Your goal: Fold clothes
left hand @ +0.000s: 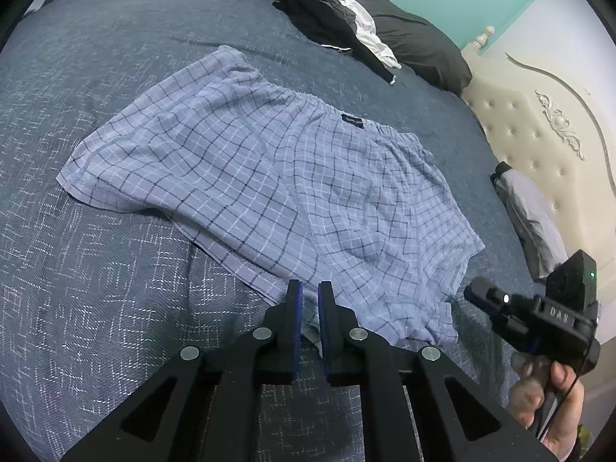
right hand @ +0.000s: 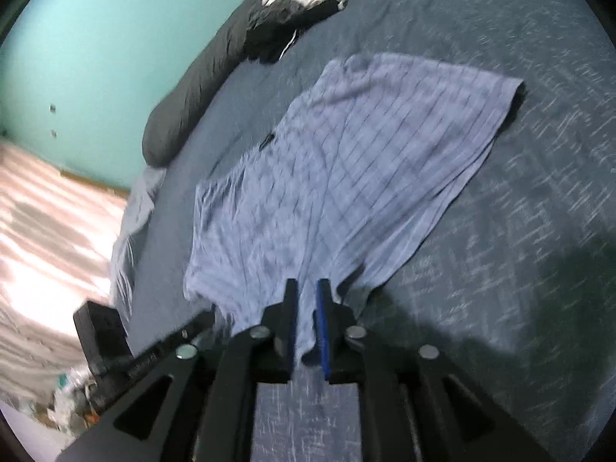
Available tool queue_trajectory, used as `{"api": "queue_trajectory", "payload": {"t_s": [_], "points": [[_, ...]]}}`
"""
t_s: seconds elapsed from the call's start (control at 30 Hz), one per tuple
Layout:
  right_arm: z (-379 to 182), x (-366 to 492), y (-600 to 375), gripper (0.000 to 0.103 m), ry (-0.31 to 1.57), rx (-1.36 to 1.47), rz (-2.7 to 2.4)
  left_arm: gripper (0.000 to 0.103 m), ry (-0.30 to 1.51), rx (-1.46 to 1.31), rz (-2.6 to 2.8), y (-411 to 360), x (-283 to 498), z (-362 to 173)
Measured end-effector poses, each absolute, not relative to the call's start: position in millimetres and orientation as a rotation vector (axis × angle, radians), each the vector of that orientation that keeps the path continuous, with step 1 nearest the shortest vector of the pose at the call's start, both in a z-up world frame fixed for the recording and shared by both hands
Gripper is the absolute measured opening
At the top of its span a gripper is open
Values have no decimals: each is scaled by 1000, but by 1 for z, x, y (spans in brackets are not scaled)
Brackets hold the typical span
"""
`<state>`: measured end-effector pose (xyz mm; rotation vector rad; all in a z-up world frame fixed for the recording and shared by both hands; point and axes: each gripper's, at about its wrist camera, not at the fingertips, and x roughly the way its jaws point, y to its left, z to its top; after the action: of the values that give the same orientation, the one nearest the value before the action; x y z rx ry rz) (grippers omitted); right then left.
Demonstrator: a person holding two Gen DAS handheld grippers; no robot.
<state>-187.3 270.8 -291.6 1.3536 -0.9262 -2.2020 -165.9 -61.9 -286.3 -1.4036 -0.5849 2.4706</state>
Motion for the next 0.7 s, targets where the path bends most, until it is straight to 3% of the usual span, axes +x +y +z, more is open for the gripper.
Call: {"api": "queue_trajectory", "payload": {"t_s": [0.17,0.7], "points": [[-307,-199,285,32,-1072,1367,-2143,11,-584,-1406,2470,-63,-165,-287],[-324,-208,274,33,-1173,1430,-2069,15,-595,-1411,2475,-69,-164,-289]]}}
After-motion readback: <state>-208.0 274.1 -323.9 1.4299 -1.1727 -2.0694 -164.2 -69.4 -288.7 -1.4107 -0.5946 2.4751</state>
